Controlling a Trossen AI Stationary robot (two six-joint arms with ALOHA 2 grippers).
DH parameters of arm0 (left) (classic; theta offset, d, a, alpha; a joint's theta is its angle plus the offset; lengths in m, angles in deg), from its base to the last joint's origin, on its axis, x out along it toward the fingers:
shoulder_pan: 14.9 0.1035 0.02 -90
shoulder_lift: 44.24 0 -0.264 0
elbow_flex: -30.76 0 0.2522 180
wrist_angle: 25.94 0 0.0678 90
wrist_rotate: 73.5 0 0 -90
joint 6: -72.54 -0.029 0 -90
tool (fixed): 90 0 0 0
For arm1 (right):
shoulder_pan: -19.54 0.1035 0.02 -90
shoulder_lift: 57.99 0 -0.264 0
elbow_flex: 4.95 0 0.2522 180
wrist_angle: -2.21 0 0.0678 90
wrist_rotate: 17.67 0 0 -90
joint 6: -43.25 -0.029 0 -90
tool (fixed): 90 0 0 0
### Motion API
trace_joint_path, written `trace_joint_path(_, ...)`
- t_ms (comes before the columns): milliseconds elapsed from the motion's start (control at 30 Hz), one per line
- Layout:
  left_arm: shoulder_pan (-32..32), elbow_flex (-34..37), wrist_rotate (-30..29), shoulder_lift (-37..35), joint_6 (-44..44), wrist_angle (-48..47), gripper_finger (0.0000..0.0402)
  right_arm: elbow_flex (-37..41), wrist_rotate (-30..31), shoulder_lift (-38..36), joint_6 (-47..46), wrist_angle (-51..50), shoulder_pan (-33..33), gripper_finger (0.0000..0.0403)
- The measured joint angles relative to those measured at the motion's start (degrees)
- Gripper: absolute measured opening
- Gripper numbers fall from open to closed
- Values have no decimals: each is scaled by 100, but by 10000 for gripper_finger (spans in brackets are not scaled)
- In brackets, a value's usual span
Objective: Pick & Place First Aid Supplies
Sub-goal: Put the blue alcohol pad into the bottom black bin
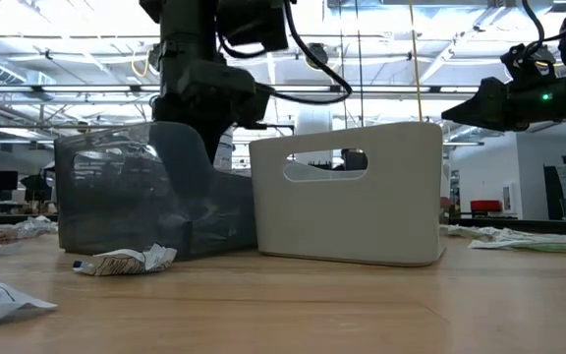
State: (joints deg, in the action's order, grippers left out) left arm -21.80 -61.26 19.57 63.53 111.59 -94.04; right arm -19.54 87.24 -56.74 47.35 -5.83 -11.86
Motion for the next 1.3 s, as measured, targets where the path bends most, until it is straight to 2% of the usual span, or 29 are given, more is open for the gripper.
trace_joint_path(500, -583, -37, 91, -1039, 119, -114, 216, -1, 1, 5, -2, 0, -2, 238)
trace_joint_path(733, -1044, -165, -27, -1060, 347, -121, 216, -1, 1, 8, -1, 0, -1, 238)
trace_joint_path(1000, -1674, -772, -120, -918, -336, -268, 216, -1, 0, 8, 0, 0, -1, 238)
trace_joint_path(1300, -2646, -894, -114, -903, -1104, -264, 216, -1, -1, 8, -2, 0, -2, 238)
